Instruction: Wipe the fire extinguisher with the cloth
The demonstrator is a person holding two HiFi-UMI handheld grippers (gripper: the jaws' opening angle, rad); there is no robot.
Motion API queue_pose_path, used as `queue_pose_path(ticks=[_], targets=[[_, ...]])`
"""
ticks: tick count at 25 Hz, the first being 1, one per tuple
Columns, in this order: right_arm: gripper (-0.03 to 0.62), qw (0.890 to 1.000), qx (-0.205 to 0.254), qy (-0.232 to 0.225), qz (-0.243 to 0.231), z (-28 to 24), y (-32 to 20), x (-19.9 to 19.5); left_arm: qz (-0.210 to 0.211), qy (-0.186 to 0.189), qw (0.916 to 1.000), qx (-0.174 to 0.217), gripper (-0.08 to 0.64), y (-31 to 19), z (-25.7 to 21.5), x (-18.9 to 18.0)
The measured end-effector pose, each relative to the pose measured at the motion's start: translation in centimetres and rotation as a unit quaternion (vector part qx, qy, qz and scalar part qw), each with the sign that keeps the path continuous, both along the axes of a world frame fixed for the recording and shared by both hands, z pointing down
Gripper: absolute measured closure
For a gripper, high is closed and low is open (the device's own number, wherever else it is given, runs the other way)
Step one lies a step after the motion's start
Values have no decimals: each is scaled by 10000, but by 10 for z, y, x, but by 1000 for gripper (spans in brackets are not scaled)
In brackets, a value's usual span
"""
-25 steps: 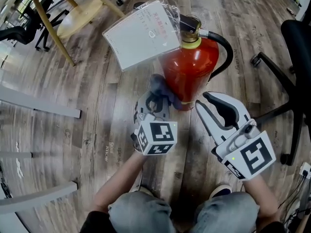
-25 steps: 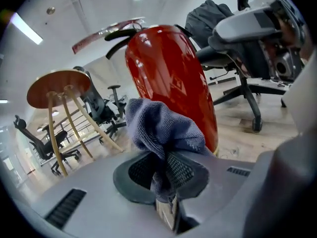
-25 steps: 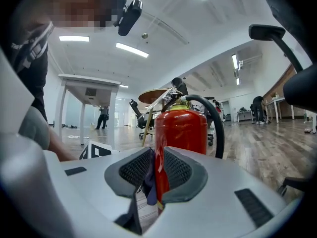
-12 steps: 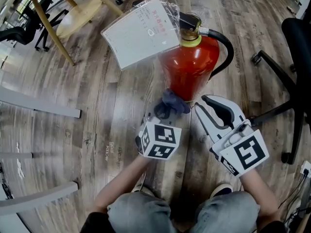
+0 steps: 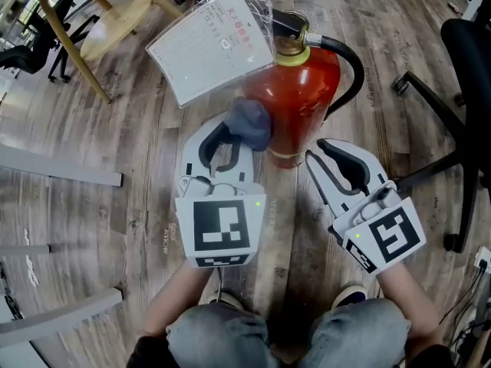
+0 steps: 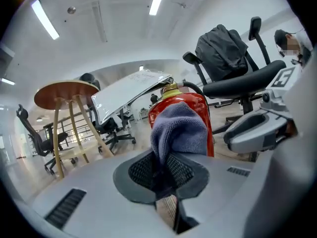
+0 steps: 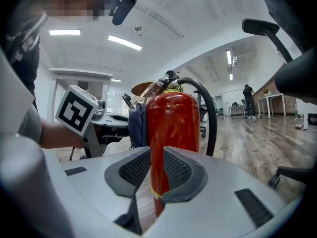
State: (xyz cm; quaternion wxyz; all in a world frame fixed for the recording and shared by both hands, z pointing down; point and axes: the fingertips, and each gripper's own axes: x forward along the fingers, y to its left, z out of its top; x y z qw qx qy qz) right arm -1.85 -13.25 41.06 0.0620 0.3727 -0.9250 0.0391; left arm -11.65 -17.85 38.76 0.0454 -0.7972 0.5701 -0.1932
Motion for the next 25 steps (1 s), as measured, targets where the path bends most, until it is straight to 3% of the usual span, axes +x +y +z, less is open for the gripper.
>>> queue_pose_path(ticks=[7,13,18,21,25], targets=[[503,10000,-64,21,-41,1,1,-2,-213,-135,9996,95,508,-17,12,-12],[503,9999,-142,71,-56,6,3,0,-224,-529,9941,-923,509,-37,108,-21],[503,9998,-158,104,-87,6,4,1,81,-1121,9779,-1764,509,-22,190,-15],[503,9998,-157,114,-80,6,5,2,186,-1015,9712,-2146,509,-7,212,-8],[503,9998,-168,115,-53,7,3,3,178,-580,9708,-2322,509,7,204,2]])
